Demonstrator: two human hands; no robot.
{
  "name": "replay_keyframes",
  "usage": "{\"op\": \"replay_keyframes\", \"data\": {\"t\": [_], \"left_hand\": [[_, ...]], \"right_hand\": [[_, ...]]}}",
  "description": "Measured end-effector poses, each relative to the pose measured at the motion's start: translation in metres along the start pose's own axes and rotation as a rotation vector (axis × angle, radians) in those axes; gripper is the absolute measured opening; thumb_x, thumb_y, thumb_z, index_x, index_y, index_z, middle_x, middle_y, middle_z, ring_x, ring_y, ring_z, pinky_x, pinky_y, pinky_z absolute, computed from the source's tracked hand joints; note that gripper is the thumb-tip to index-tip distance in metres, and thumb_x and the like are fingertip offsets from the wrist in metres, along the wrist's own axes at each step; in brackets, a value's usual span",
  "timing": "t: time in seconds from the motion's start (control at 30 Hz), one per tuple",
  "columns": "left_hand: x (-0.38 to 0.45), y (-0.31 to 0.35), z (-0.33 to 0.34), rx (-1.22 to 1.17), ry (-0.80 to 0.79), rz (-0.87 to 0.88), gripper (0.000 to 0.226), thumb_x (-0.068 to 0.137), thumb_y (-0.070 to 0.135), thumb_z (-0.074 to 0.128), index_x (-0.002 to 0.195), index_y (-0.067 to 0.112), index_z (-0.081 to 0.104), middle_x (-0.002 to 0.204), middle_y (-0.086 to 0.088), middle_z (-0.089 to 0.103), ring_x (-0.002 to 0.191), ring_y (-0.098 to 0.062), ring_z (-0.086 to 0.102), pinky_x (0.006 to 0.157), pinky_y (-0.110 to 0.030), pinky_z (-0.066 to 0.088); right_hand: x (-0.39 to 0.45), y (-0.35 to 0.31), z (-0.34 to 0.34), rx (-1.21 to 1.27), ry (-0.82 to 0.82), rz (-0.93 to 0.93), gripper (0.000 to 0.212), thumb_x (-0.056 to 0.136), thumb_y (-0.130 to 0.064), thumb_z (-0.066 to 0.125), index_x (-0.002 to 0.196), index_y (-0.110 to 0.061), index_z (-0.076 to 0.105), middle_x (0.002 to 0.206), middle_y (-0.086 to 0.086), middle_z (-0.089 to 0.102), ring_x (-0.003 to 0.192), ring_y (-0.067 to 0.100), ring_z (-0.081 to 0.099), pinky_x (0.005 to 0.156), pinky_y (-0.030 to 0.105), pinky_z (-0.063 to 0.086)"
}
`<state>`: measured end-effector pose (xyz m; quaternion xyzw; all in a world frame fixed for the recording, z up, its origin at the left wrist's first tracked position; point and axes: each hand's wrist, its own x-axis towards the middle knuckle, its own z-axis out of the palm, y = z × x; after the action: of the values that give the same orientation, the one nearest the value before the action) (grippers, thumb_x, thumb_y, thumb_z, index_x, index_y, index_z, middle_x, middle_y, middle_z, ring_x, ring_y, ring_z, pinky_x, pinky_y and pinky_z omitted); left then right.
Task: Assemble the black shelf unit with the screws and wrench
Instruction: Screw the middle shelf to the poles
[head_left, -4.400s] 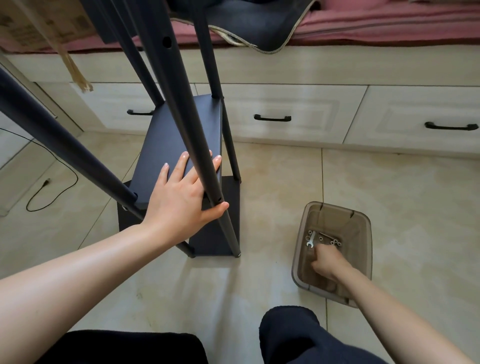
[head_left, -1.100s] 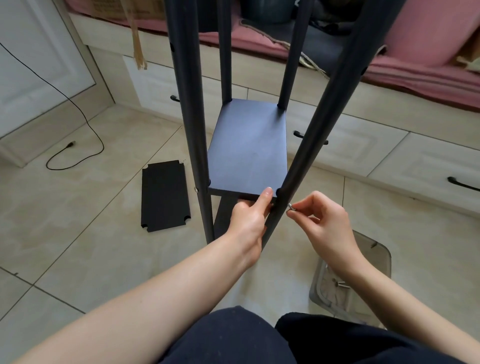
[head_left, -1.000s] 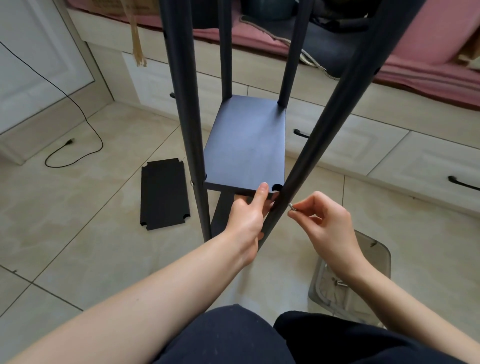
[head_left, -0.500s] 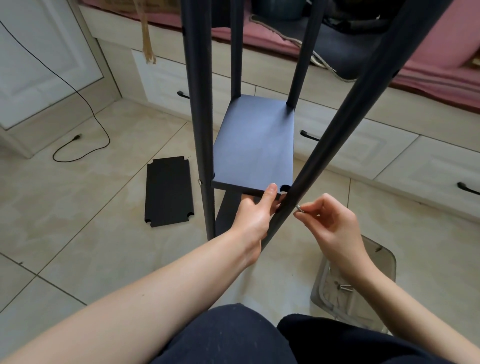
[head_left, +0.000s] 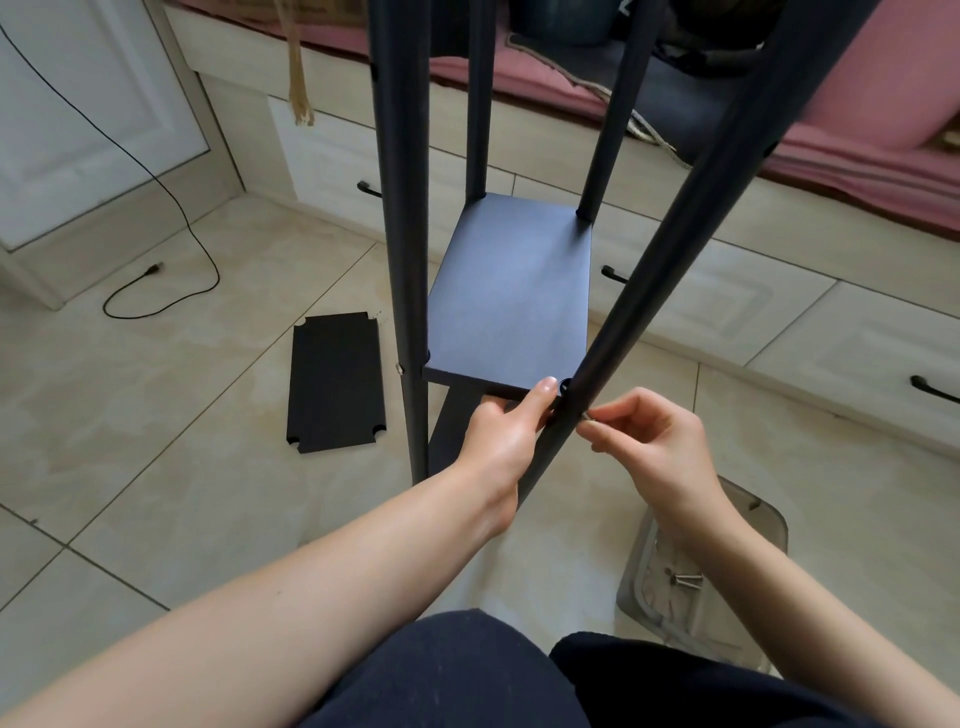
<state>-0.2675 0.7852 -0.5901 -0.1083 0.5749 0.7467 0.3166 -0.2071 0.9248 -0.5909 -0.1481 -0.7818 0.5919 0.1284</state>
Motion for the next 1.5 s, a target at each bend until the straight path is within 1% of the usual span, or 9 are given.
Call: {"op": "replay_keyframes", "data": {"t": [0.3, 0.47, 0.6, 0.7, 0.8, 0.9, 1.13, 1.23, 1.5], "left_hand": [[0.0, 0.001, -0.005, -0.019, -0.01, -0.001, 0.018, 0.096, 0.033, 0.066, 0.107, 0.02, 0.071, 0.1, 0.007, 0.078, 0.082, 0.002, 0.072, 0.05, -0.009, 0.048], [-0.001, 0.001, -0.006, 0.022, -0.014, 0.012, 0.02, 0.096, 0.038, 0.065, 0.107, 0.022, 0.071, 0.103, 0.007, 0.077, 0.088, -0.002, 0.071, 0.063, -0.017, 0.046], [-0.001, 0.0, -0.006, 0.026, -0.015, 0.024, 0.02, 0.096, 0.039, 0.065, 0.106, 0.023, 0.071, 0.104, 0.006, 0.077, 0.087, -0.001, 0.071, 0.062, -0.016, 0.047], [0.0, 0.0, -0.006, 0.035, -0.022, 0.024, 0.026, 0.097, 0.04, 0.063, 0.112, 0.021, 0.07, 0.106, 0.004, 0.077, 0.098, -0.007, 0.071, 0.066, -0.018, 0.047], [0.003, -0.001, -0.006, 0.017, -0.023, 0.032, 0.025, 0.097, 0.038, 0.063, 0.112, 0.019, 0.07, 0.108, 0.003, 0.077, 0.106, -0.011, 0.069, 0.075, -0.024, 0.046], [0.004, -0.002, -0.005, 0.008, -0.021, 0.038, 0.023, 0.098, 0.036, 0.063, 0.111, 0.019, 0.07, 0.108, 0.004, 0.077, 0.106, -0.011, 0.069, 0.078, -0.026, 0.047], [0.005, -0.002, -0.007, 0.028, -0.029, 0.046, 0.021, 0.097, 0.038, 0.063, 0.108, 0.021, 0.072, 0.106, 0.004, 0.077, 0.102, -0.011, 0.071, 0.069, -0.022, 0.047], [0.006, -0.004, -0.007, 0.04, -0.033, 0.052, 0.02, 0.097, 0.039, 0.063, 0.105, 0.023, 0.072, 0.106, 0.005, 0.077, 0.102, -0.011, 0.071, 0.068, -0.021, 0.048], [0.011, -0.009, -0.005, 0.084, -0.028, 0.139, 0.019, 0.099, 0.045, 0.058, 0.109, 0.031, 0.067, 0.108, 0.014, 0.075, 0.107, -0.004, 0.068, 0.086, -0.025, 0.047]], "right_hand": [[0.004, 0.001, 0.002, 0.088, 0.006, 0.063, 0.011, 0.076, -0.006, 0.081, 0.081, -0.002, 0.071, 0.077, 0.012, 0.073, 0.071, 0.017, 0.069, 0.067, 0.024, 0.057], [0.006, 0.001, 0.001, 0.026, 0.024, 0.005, 0.008, 0.076, -0.01, 0.082, 0.078, -0.007, 0.075, 0.074, 0.005, 0.075, 0.069, 0.013, 0.07, 0.066, 0.022, 0.055], [0.004, 0.002, 0.002, -0.05, 0.044, -0.056, 0.011, 0.076, -0.014, 0.083, 0.077, -0.01, 0.073, 0.074, 0.001, 0.074, 0.07, 0.019, 0.069, 0.068, 0.027, 0.057], [0.003, -0.001, 0.001, -0.109, 0.076, -0.09, 0.016, 0.073, -0.019, 0.085, 0.074, -0.013, 0.07, 0.07, -0.002, 0.071, 0.064, 0.012, 0.066, 0.062, 0.023, 0.054], [0.0, -0.003, 0.002, -0.264, 0.087, -0.198, 0.016, 0.075, -0.02, 0.085, 0.075, -0.014, 0.07, 0.067, -0.006, 0.068, 0.064, 0.013, 0.065, 0.062, 0.03, 0.055], [-0.002, -0.004, 0.004, -0.305, 0.112, -0.22, 0.016, 0.075, -0.019, 0.084, 0.076, -0.012, 0.07, 0.068, -0.006, 0.067, 0.064, 0.014, 0.064, 0.062, 0.034, 0.054], [-0.003, -0.001, 0.006, -0.167, 0.128, -0.146, 0.014, 0.077, -0.018, 0.083, 0.074, -0.016, 0.07, 0.069, -0.007, 0.069, 0.063, 0.01, 0.062, 0.06, 0.023, 0.05], [-0.002, -0.001, 0.004, -0.212, 0.116, -0.179, 0.016, 0.077, -0.016, 0.084, 0.074, -0.015, 0.068, 0.068, -0.006, 0.068, 0.065, 0.012, 0.065, 0.062, 0.027, 0.053], [0.003, 0.002, 0.003, -0.201, 0.081, -0.186, 0.017, 0.074, -0.015, 0.085, 0.072, -0.015, 0.068, 0.068, -0.005, 0.07, 0.064, 0.014, 0.067, 0.064, 0.036, 0.057]]}}
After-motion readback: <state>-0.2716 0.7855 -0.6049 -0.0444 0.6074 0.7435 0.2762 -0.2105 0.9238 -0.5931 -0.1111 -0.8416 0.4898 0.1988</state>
